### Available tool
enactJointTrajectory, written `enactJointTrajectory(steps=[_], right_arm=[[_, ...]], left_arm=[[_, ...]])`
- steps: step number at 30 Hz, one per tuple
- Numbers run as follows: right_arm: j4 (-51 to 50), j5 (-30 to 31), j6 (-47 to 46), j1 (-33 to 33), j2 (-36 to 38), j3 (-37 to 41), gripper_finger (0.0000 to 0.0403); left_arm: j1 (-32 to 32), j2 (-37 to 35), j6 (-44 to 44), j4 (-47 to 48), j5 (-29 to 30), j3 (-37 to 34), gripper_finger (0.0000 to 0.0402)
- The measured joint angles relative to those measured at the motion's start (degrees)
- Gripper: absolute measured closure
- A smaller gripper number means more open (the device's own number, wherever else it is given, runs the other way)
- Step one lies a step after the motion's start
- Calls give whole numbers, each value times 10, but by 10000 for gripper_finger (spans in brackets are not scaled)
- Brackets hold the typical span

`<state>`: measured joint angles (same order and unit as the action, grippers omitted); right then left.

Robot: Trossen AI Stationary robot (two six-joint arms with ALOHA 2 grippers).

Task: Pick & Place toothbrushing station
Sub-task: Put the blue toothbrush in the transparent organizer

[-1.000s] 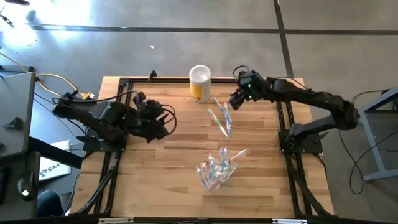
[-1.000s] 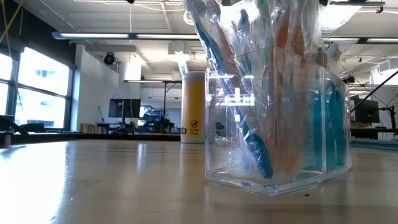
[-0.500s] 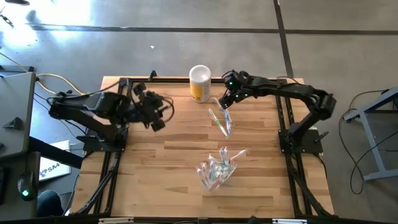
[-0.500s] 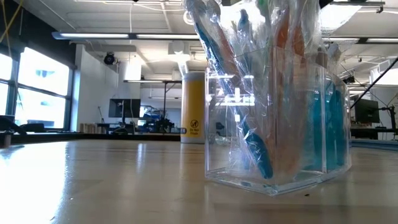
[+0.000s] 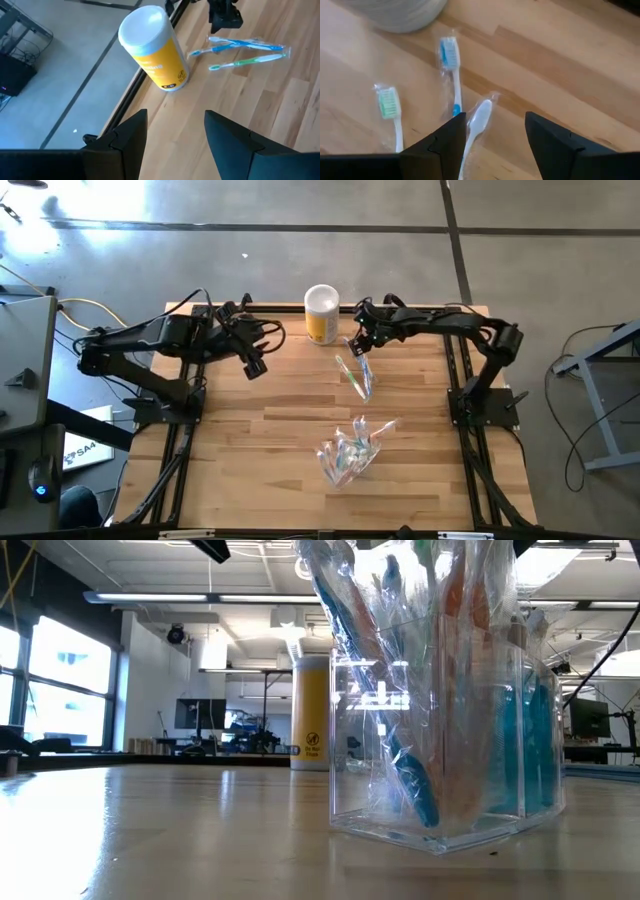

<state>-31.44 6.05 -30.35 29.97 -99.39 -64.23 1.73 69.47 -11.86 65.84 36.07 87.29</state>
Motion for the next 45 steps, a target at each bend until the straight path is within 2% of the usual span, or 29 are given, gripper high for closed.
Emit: enactJointTrajectory(steps=[10,23,27,33,38,41,45], right_arm=[[-4,-4,-16,-12,-51,0,209],[-10,5,-15,-31,-95,-3,212],[-24,23,-15,-31,-95,-3,248],[-34,64,20,-38,-96,-2,378],[-42,97,23,-56,-74,2,387],[-49,128,23,-78,-32,1,388],[-49,139,17,-118,37,1,388]], left_arm=[[1,0,13,1,-15,0,211],[1,1,31,-40,-26,-56,211],[1,1,31,-44,-27,-58,211],[1,1,31,-45,-27,-58,211],[1,1,30,-45,-27,-58,211],[1,1,30,-48,-27,-58,211],[1,1,30,-49,-27,-58,211]])
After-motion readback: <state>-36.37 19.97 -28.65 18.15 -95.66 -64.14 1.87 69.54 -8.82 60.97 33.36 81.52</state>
